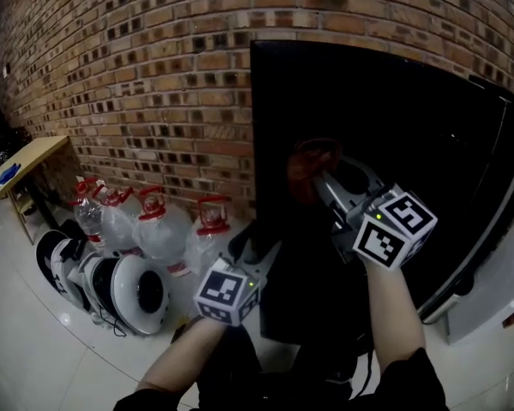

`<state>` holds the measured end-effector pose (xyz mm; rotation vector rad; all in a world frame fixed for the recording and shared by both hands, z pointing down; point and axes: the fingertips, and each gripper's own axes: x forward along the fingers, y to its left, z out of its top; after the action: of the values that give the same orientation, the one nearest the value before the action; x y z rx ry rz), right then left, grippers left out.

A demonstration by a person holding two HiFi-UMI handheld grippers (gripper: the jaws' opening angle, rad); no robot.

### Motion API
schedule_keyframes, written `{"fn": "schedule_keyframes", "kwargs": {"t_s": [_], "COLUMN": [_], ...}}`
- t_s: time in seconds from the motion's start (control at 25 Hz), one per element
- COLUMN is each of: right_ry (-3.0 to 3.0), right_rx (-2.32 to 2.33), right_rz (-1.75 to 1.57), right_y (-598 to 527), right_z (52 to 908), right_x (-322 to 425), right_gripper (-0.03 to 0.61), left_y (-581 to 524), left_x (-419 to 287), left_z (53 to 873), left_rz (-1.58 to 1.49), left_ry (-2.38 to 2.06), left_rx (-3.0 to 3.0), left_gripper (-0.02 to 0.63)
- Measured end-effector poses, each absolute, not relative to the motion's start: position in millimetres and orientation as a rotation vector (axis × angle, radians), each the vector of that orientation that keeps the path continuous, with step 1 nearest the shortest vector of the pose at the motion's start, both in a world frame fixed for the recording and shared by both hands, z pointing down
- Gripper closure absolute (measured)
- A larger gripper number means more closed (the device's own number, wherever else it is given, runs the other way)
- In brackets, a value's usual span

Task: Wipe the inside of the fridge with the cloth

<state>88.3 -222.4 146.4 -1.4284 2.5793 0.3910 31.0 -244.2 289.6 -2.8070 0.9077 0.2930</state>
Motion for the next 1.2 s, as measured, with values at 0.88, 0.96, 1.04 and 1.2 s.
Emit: {"fn": "schedule_keyframes", "kwargs": {"t_s": [0.88, 0.96, 1.04, 1.2], "right_ry": [2.446, 2.428, 2.409, 2.387], "right_rx": [-1.485, -1.521, -1.548, -1.59], "right_rz": [0.649, 0.674, 0.683, 0.703], "right_y": [-302, -310, -319, -337], "right_z": [54, 53, 53, 50], "right_x": [110, 114, 119, 130], "right_gripper": [0.506, 0.506, 0.506, 0.506], "left_y": [-238, -238, -238, -238], "left_x": [32, 32, 31, 32], "left_z": [276, 276, 277, 276], "left_rz": [0.273, 0.268, 0.264, 0.249], "left_ry": [0.745, 0.743, 0.742, 0.734], "left_rx": [-2.845, -2.838, -2.835, -2.823], "left_gripper": [0.396, 0.396, 0.396, 0.393]}}
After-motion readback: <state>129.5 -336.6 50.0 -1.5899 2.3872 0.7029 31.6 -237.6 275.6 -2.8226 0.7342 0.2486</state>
